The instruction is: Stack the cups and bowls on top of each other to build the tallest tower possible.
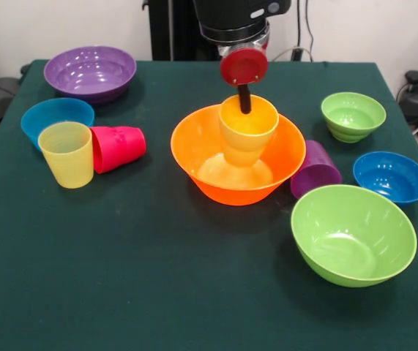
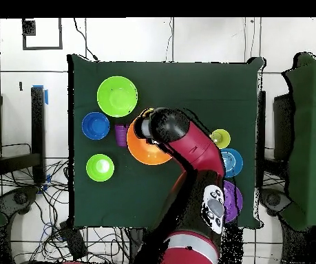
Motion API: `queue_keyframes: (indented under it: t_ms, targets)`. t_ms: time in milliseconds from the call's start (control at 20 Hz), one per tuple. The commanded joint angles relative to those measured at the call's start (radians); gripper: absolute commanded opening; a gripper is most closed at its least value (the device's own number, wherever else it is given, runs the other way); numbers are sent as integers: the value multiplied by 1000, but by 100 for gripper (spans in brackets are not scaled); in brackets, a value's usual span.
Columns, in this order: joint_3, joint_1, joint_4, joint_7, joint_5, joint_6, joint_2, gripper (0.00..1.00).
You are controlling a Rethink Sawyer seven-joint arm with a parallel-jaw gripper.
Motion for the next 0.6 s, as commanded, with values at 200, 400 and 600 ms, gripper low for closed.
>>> queue_keyframes:
  t_ms: [200, 400, 600]
  targets:
    - [172, -16, 79, -96, -108, -76, 9, 0]
    - [169, -28, 55, -89, -143, -59, 28, 0]
    - [178, -37, 79, -78, -166, -145, 38, 0]
